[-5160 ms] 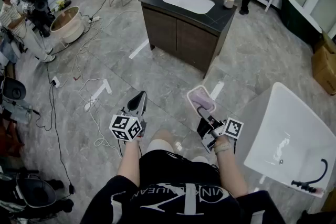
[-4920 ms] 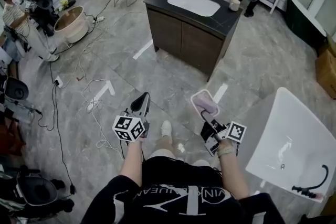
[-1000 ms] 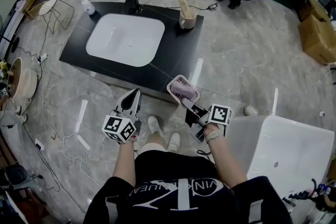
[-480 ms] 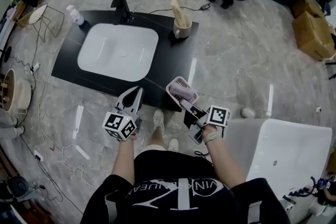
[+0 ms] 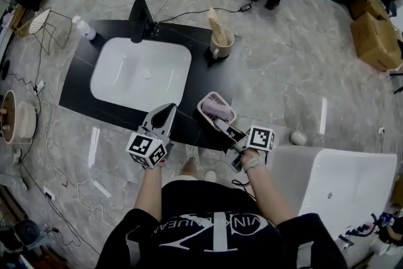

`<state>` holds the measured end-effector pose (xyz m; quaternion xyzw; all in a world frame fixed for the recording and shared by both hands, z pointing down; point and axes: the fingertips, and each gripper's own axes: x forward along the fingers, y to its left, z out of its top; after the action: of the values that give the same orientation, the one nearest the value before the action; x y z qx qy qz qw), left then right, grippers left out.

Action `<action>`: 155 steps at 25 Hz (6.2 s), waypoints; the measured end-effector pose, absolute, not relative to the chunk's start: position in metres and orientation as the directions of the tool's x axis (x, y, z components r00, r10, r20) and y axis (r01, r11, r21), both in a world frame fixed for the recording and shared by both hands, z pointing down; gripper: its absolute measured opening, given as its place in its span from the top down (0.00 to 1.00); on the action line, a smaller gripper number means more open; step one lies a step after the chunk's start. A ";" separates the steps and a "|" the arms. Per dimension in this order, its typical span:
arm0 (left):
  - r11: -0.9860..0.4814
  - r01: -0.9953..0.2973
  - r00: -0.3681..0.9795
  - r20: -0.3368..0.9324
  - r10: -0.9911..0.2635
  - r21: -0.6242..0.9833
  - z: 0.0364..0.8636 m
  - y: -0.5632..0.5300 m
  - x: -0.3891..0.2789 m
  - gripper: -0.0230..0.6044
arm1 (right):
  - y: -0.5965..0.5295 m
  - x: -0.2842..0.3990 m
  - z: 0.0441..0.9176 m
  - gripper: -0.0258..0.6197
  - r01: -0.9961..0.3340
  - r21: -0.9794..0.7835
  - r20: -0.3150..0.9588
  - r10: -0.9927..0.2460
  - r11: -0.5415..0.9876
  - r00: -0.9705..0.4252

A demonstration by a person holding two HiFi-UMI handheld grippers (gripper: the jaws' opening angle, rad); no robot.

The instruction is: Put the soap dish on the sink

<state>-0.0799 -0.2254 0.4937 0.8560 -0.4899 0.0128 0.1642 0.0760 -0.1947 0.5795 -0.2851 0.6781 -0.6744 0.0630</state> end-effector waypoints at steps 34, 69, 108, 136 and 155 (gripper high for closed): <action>-0.561 -0.759 0.629 0.152 -0.762 0.331 0.506 -0.343 -0.116 0.94 | -0.292 0.015 0.605 0.86 -0.321 -0.922 0.387 -0.473 -0.218 -0.791; -0.871 -0.245 0.900 0.434 -0.042 0.425 0.570 -0.239 0.027 0.94 | -0.295 0.002 0.594 0.52 -0.180 -0.914 0.363 -0.534 -0.363 -0.764; -0.823 -0.300 0.914 0.392 -0.103 0.483 0.564 -0.251 0.017 0.94 | -0.243 -0.001 0.582 0.51 -0.080 -0.915 0.294 -0.521 -0.395 -0.801; -0.684 -0.625 0.780 0.308 -0.544 0.375 0.507 -0.283 -0.111 0.94 | -0.276 -0.010 0.510 0.90 -0.316 -0.903 0.106 -0.563 0.291 -0.820; -0.583 -0.768 0.638 0.236 -0.733 0.266 0.467 -0.240 -0.179 0.94 | -0.246 0.003 0.493 0.91 -0.663 -0.584 0.253 -0.671 0.468 -0.697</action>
<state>-0.1792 -0.2405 0.4675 0.8883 -0.4222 0.0502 0.1735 0.0026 -0.2460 0.4928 -0.3893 0.8568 -0.3380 0.0061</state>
